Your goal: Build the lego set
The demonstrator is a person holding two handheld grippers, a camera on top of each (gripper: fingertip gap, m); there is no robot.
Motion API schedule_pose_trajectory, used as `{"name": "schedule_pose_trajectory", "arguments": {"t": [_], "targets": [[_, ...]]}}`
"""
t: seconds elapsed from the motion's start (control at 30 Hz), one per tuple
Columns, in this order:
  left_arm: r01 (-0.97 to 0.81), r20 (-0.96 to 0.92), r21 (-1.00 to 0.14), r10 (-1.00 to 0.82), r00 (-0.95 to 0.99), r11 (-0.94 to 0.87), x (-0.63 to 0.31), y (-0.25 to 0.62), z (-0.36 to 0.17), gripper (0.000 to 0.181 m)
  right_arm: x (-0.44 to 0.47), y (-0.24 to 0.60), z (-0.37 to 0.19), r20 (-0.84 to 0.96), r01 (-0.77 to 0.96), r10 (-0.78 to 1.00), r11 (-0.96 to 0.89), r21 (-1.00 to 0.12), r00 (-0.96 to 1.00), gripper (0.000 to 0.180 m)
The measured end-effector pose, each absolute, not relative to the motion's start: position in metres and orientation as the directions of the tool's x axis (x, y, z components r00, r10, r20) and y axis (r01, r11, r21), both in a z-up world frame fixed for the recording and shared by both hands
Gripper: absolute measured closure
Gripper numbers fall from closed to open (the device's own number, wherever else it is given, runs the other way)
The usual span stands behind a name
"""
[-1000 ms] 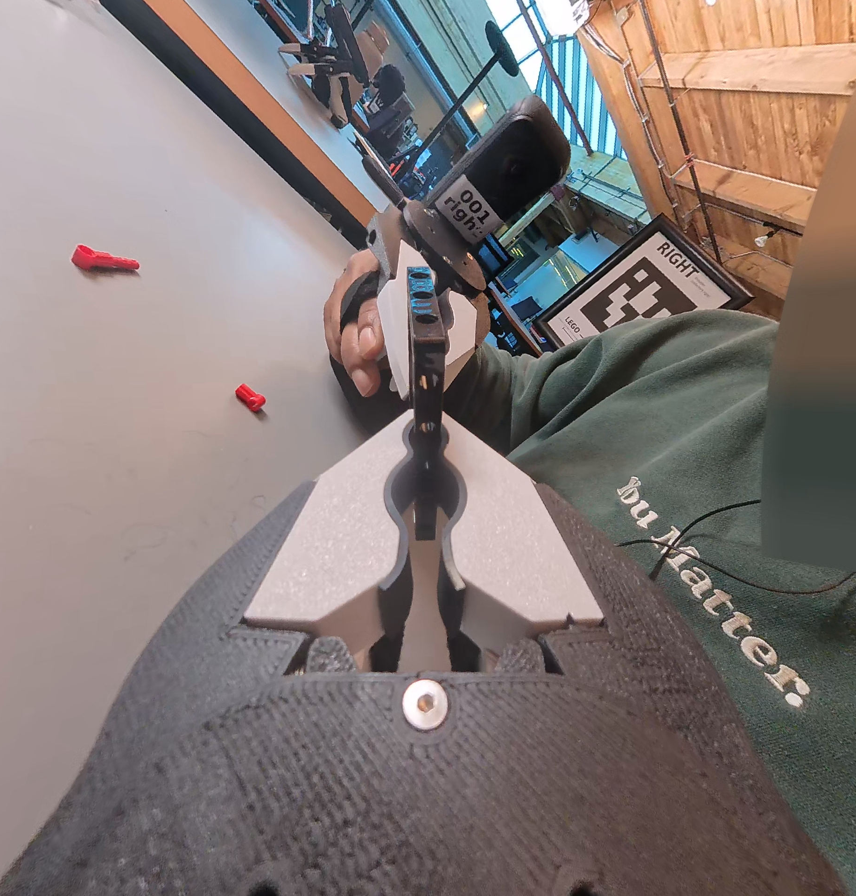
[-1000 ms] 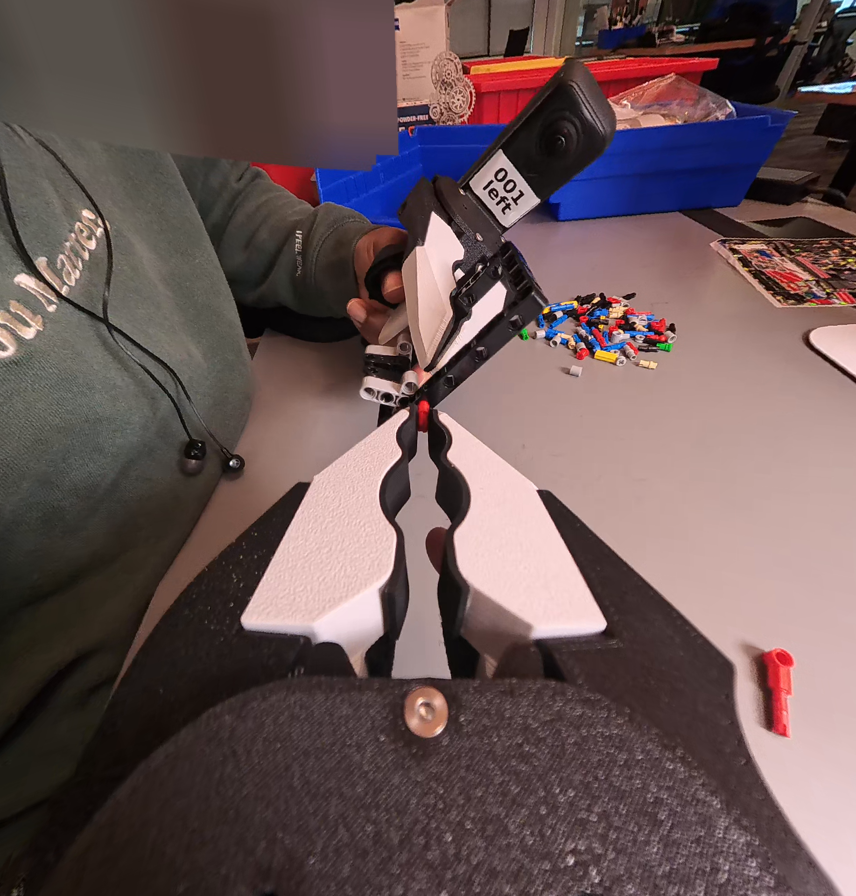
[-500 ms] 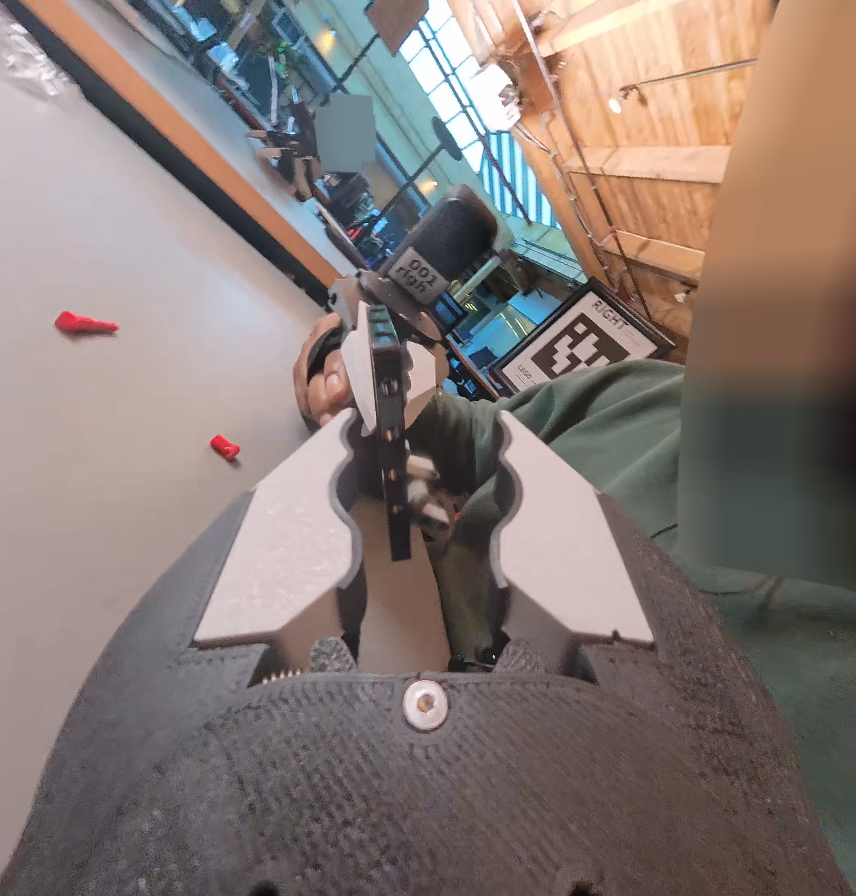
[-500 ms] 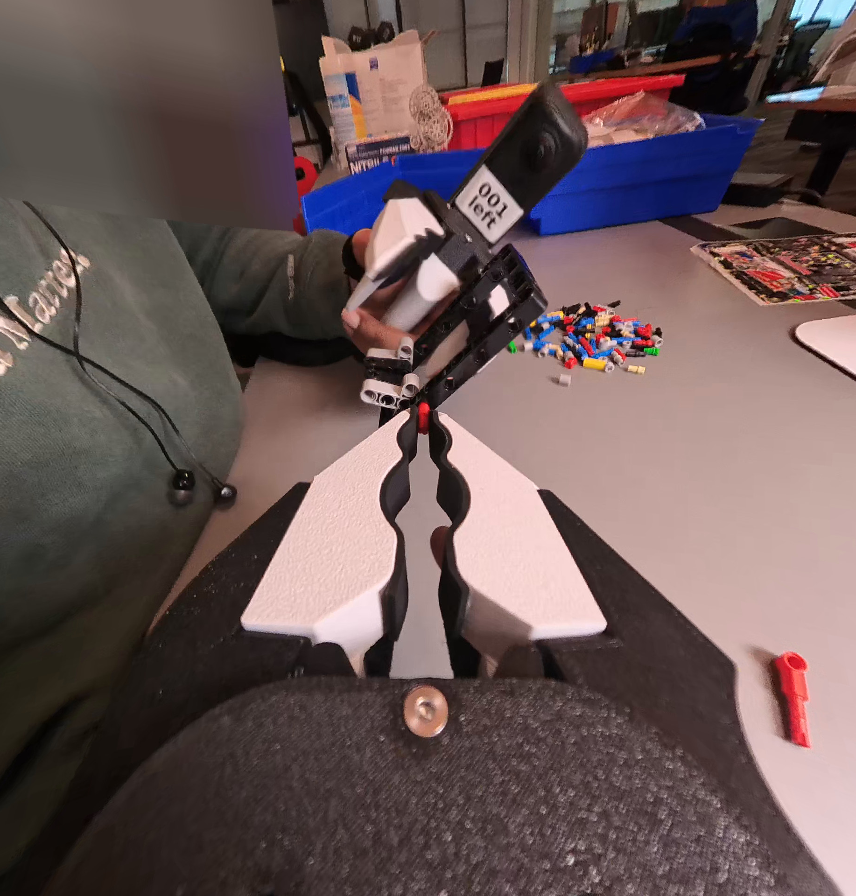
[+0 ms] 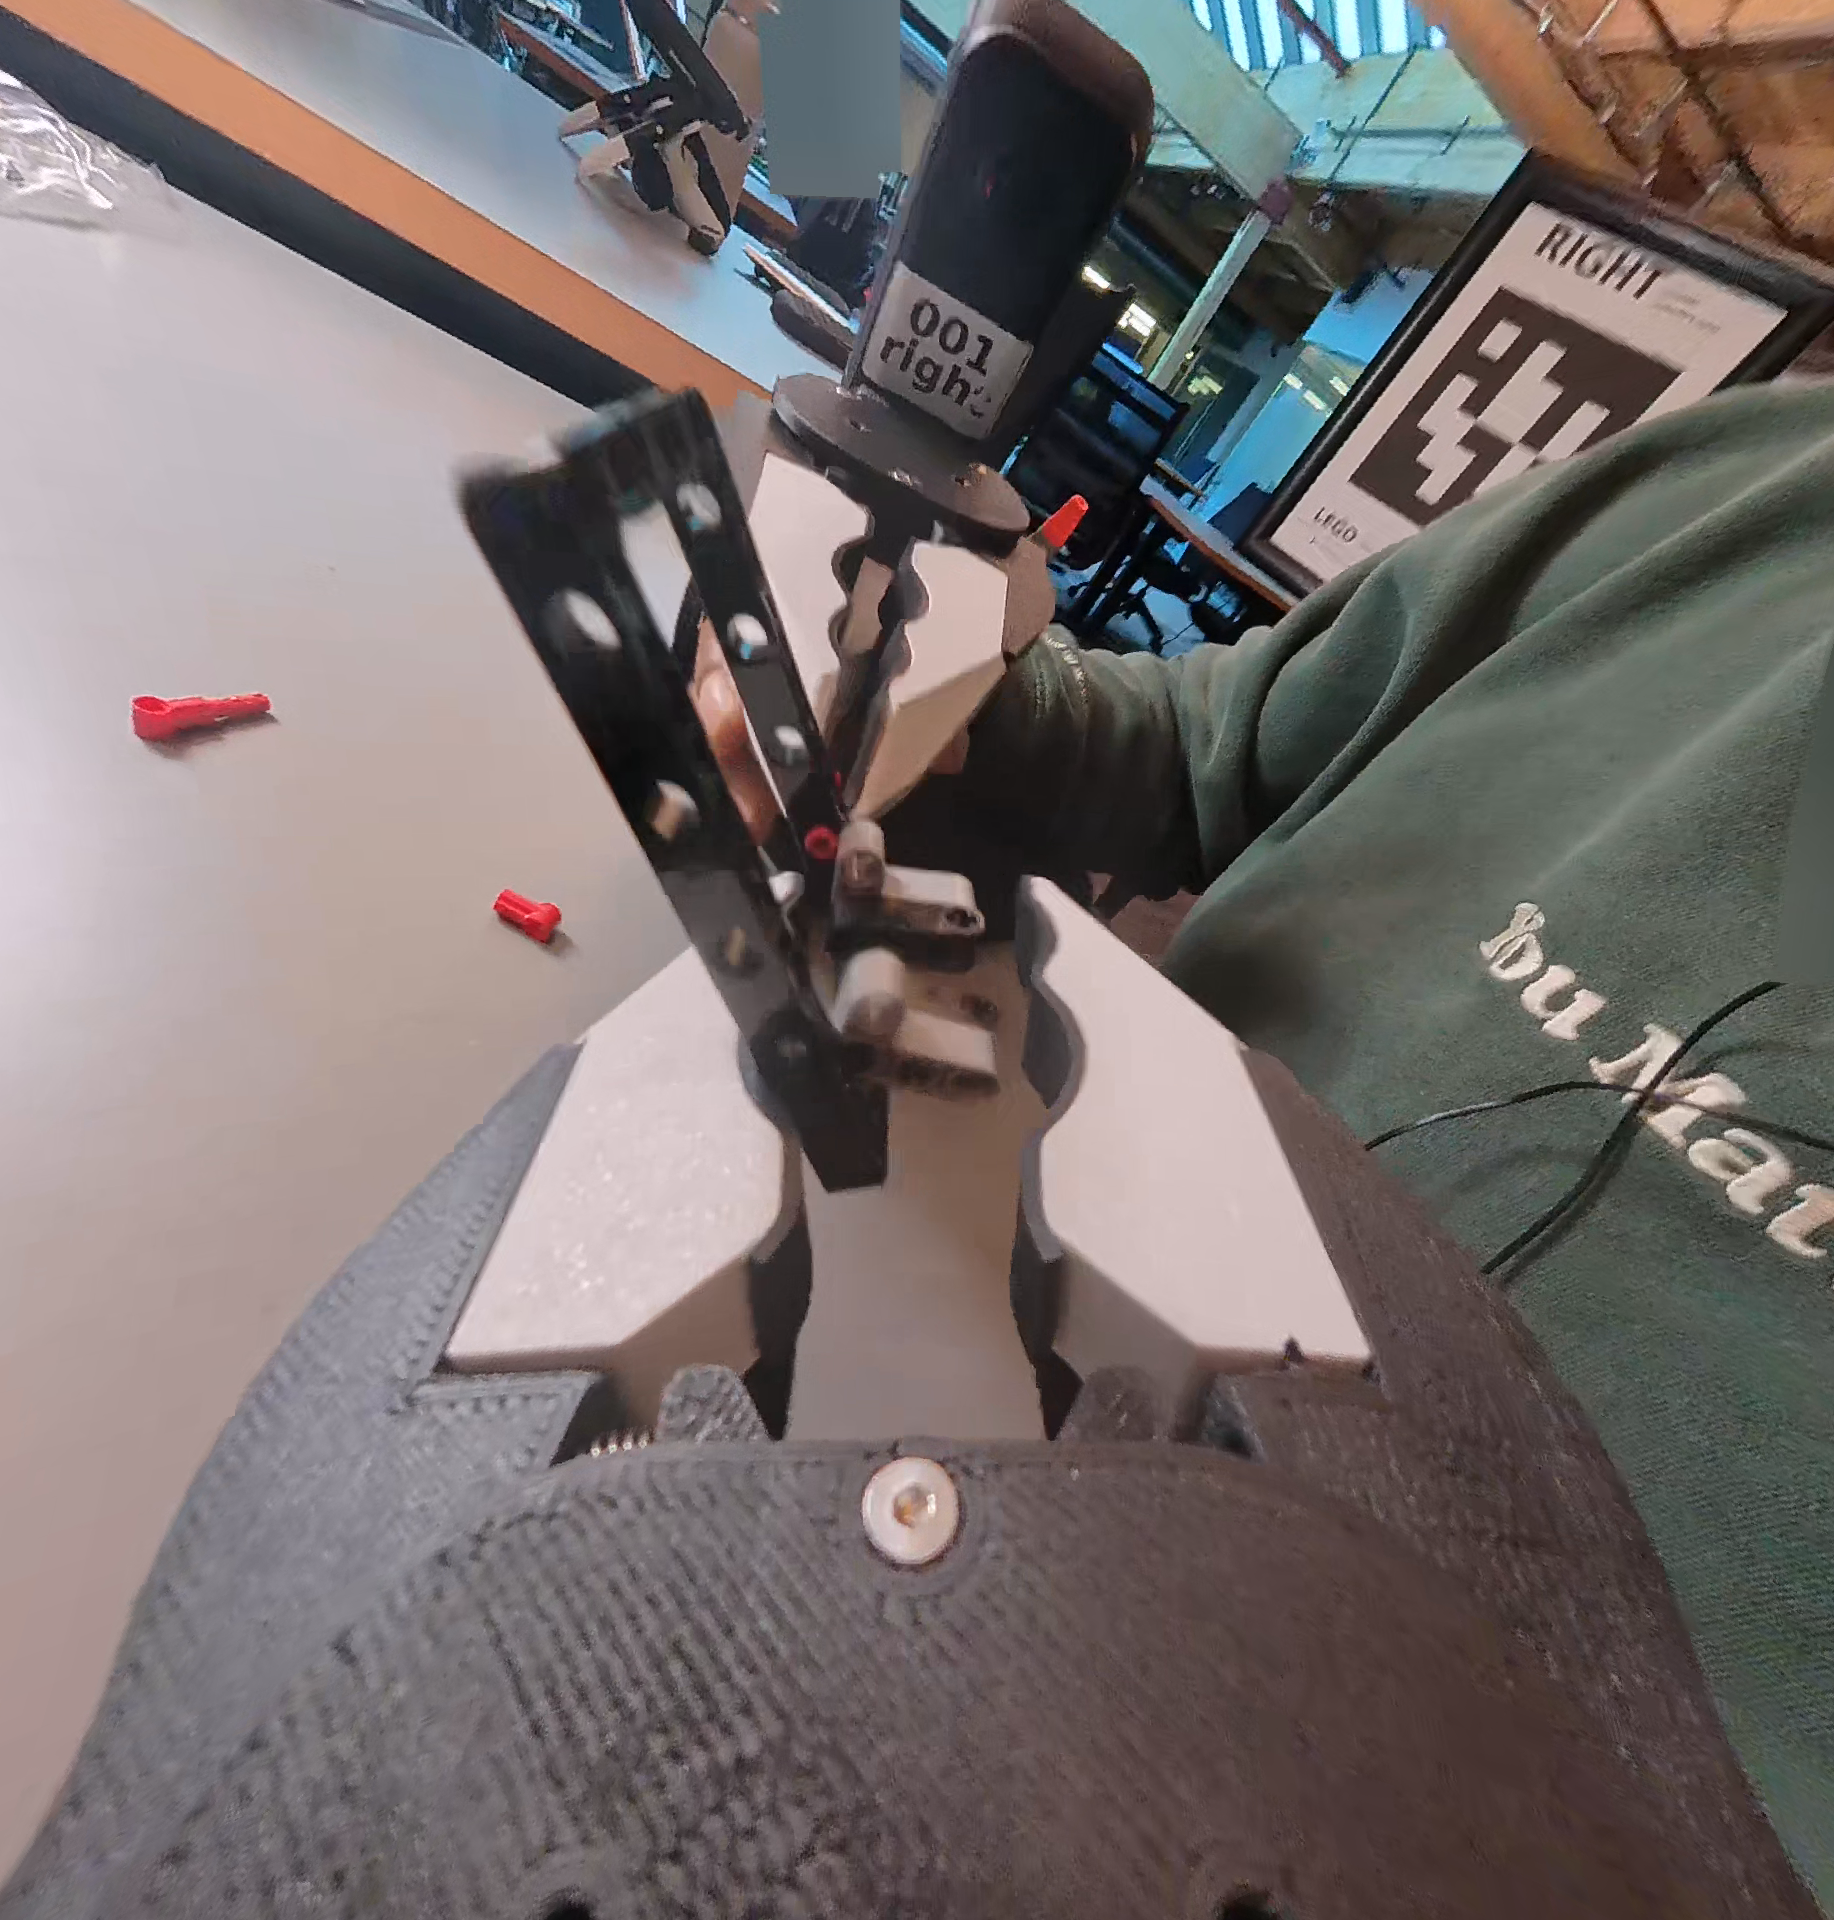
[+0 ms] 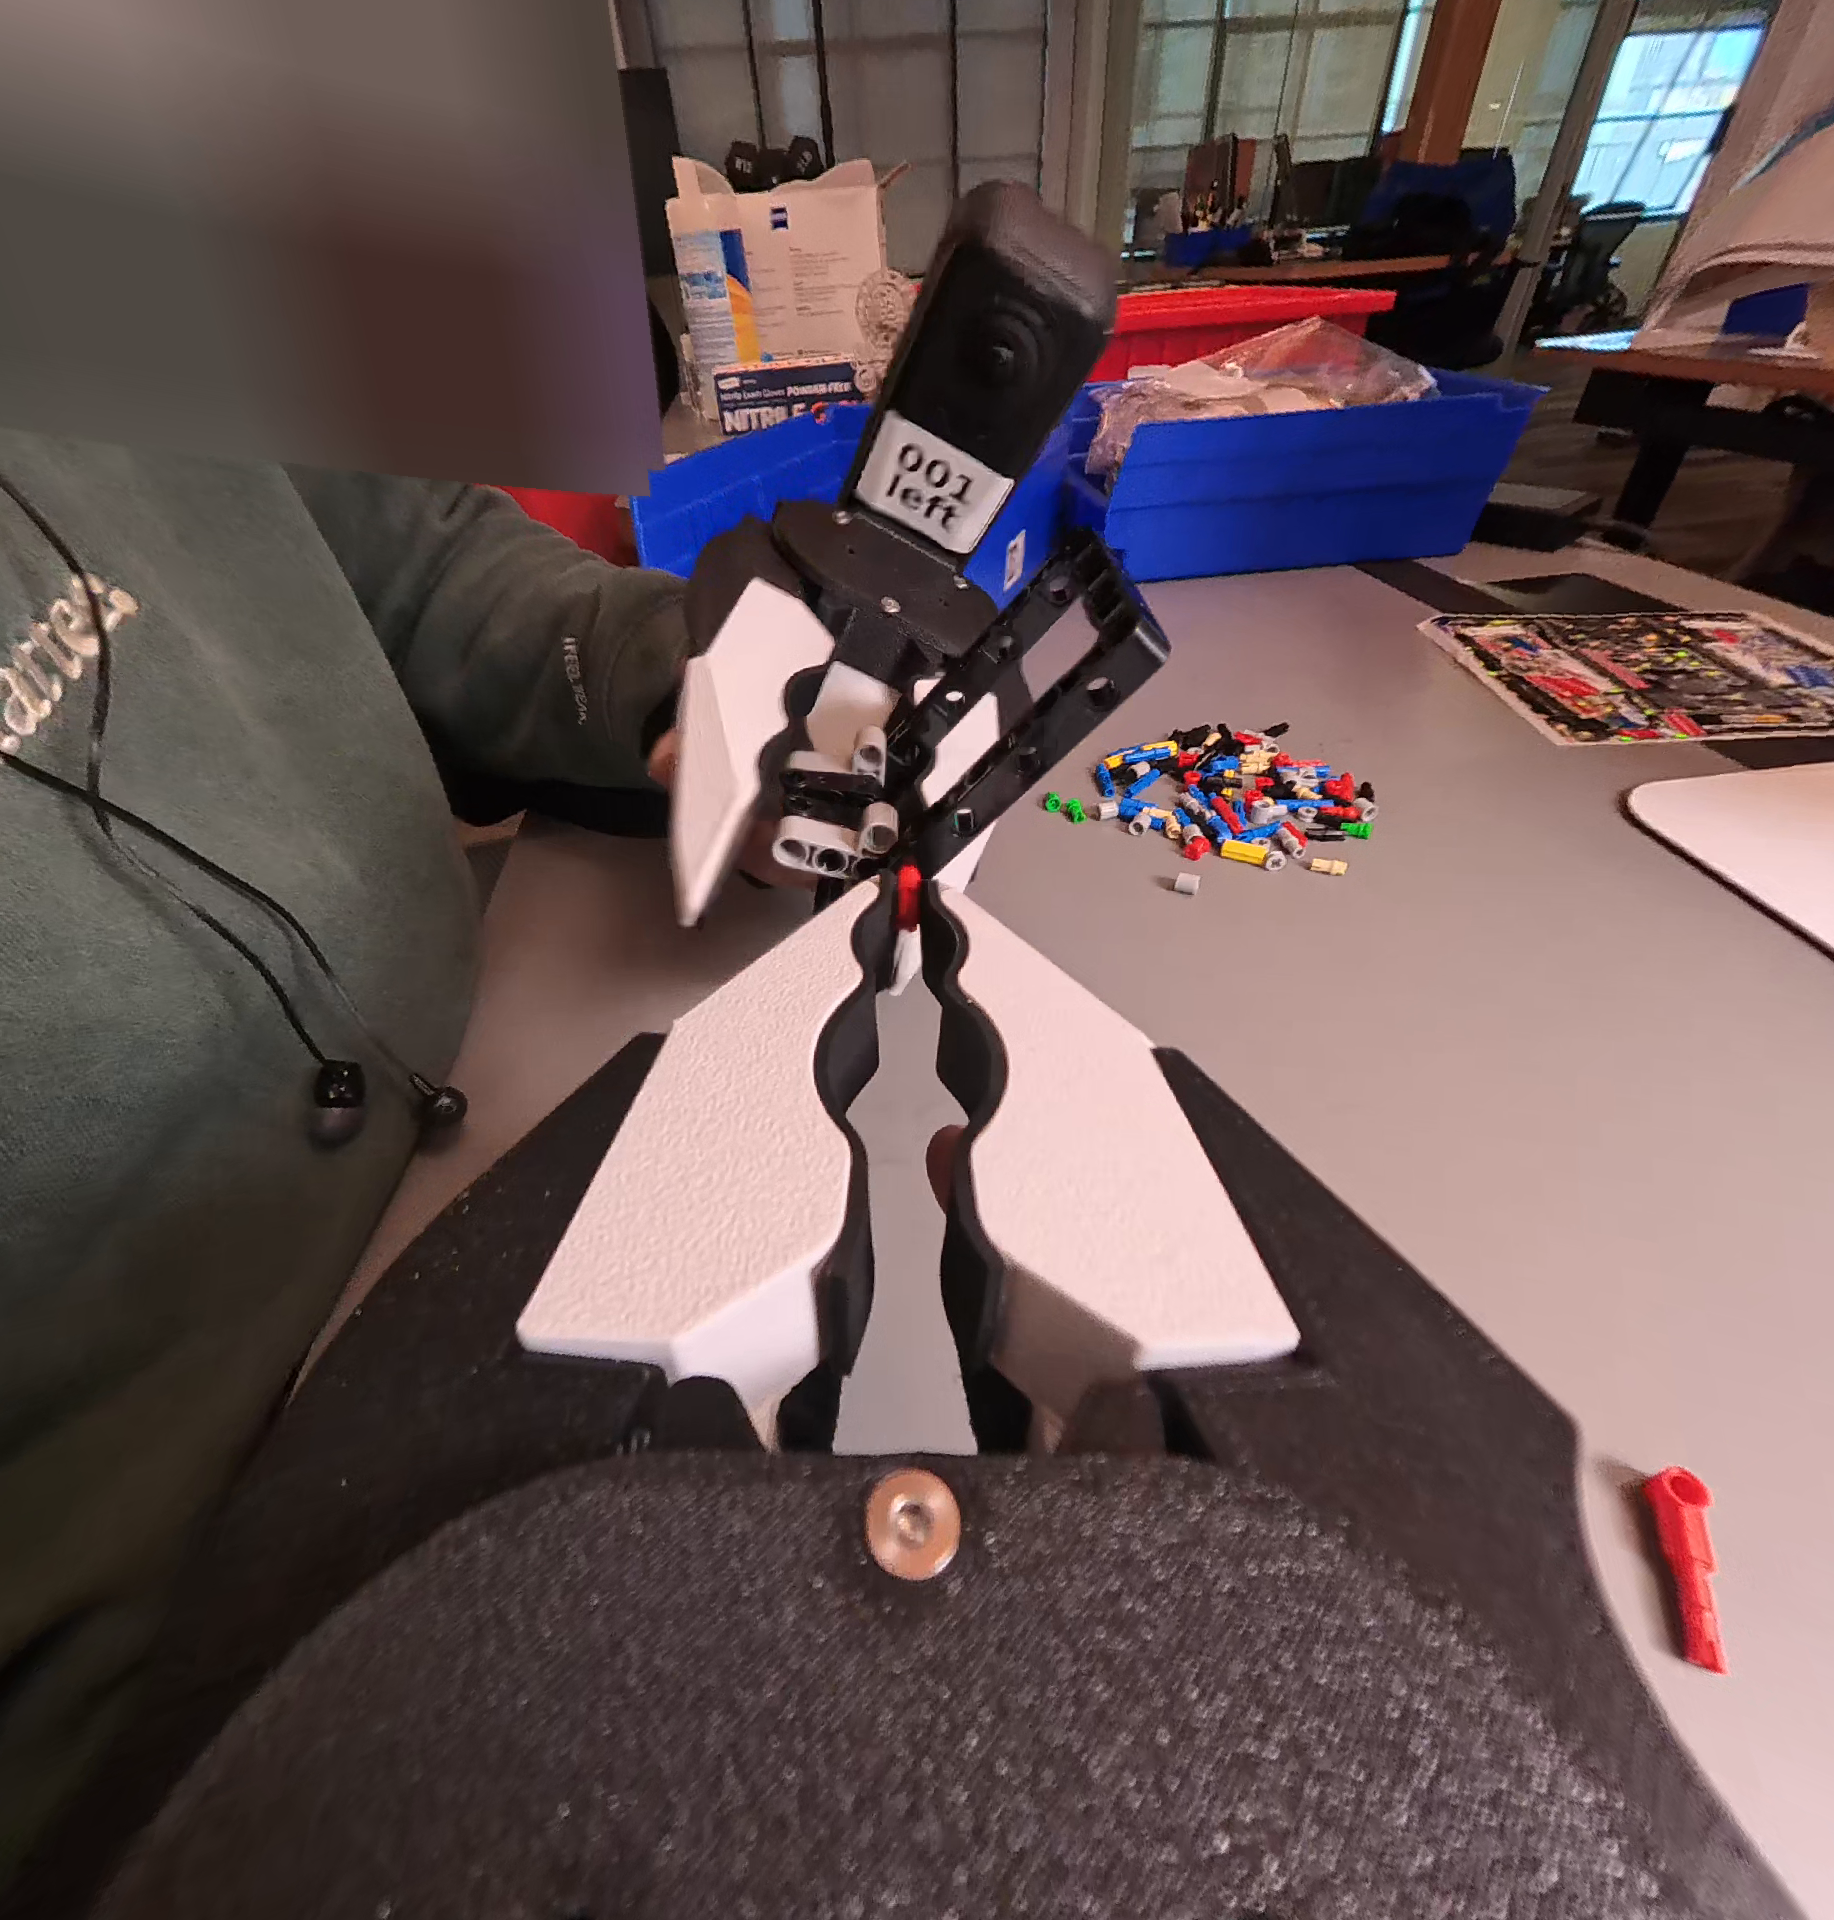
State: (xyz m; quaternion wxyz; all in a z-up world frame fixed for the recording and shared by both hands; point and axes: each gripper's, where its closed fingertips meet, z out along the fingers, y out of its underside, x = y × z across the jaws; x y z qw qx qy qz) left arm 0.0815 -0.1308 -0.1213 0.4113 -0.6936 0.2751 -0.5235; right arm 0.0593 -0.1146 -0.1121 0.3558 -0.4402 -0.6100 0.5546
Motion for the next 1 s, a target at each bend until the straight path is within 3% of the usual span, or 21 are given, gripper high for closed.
{"name": "schedule_pose_trajectory", "arguments": {"t": [0.07, 0.13, 0.47, 0.7, 0.73, 1.0], "targets": [[0.015, 0.448, -0.883, -0.83, 0.332, -0.47, 0.081, -0.132, -0.127, 0.131, 0.06, -0.11, -0.11, -0.066, 0.139, 0.936, -0.018, -0.99, -0.346, 0.178], [0.007, 0.411, -0.899, -0.84, 0.355, -0.437, 0.08, -0.13, -0.127, 0.152, 0.06, -0.11, -0.11, -0.088, 0.139, 0.933, -0.041, -0.989, -0.35, 0.177], [0.097, 0.454, -0.887, -0.82, 0.348, -0.451, 0.077, -0.122, -0.118, 0.155, 0.057, -0.105, -0.106, -0.122, 0.114, 0.938, -0.089, -0.99, -0.325, 0.177], [0.129, 0.404, -0.914, -0.838, 0.367, -0.384, 0.075, -0.121, -0.111, 0.159, 0.061, -0.097, -0.094, -0.227, 0.064, 0.916, -0.218, -0.974, -0.331, 0.177], [0.143, 0.407, -0.913, -0.828, 0.385, -0.382, 0.073, -0.118, -0.11, 0.167, 0.06, -0.097, -0.095, -0.222, 0.065, 0.919, -0.212, -0.975, -0.327, 0.177], [0.243, 0.512, -0.859, -0.781, 0.358, -0.451, 0.066, -0.111, -0.104, 0.173, 0.056, -0.1, -0.087, -0.082, -0.01, 0.96, -0.088, -0.996, -0.268, 0.177]]}}
